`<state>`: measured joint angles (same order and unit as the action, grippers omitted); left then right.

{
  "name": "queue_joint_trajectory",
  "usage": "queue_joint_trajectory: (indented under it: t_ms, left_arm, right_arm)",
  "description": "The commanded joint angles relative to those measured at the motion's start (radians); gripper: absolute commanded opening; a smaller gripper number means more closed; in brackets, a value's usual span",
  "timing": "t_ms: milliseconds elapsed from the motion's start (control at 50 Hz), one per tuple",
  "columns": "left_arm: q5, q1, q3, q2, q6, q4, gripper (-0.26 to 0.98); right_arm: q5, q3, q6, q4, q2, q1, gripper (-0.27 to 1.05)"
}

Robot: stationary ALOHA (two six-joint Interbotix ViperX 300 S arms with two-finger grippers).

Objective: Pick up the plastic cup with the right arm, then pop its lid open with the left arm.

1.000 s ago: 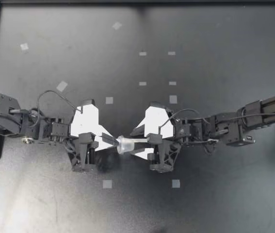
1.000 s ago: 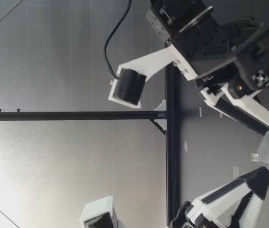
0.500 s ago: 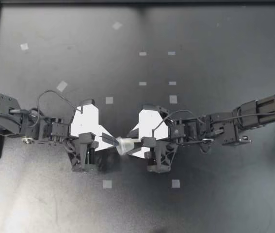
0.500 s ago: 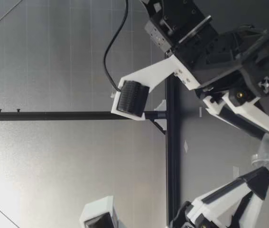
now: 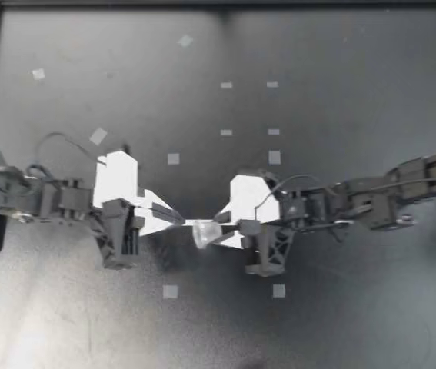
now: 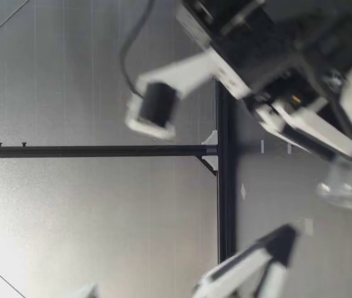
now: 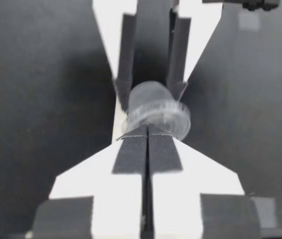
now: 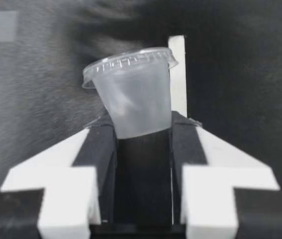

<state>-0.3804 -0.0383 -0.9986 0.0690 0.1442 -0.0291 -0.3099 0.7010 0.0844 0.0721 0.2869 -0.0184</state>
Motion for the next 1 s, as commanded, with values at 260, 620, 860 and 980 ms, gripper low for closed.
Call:
queue_joint_trajectory:
  t_ms: [260, 620, 860, 980]
  left_arm:
    - [-0.471, 0.014, -0.110, 0.103, 0.407, -0.034, -0.11]
    - [-0.472, 0.006, -0.012, -0.028, 0.779, 0.092, -0.08]
    - [-0.494, 0.006, 0.046, -0.025, 0.854, 0.206, 0.24]
    - [-0.569, 0.006, 0.044, -0.043, 0.887, 0.206, 0.56]
  right_arm:
    - [-0.318, 0.264, -0.020, 0.005, -0.377, 0.005, 0.25]
    - [-0.506, 0.307, -0.097, 0.060, -0.387, 0.006, 0.29]
    - [-0.506, 0.291, -0.094, 0.061, -0.370, 0.006, 0.42]
    - [-0.506, 0.291, -0.094, 0.061, -0.373, 0.008, 0.44]
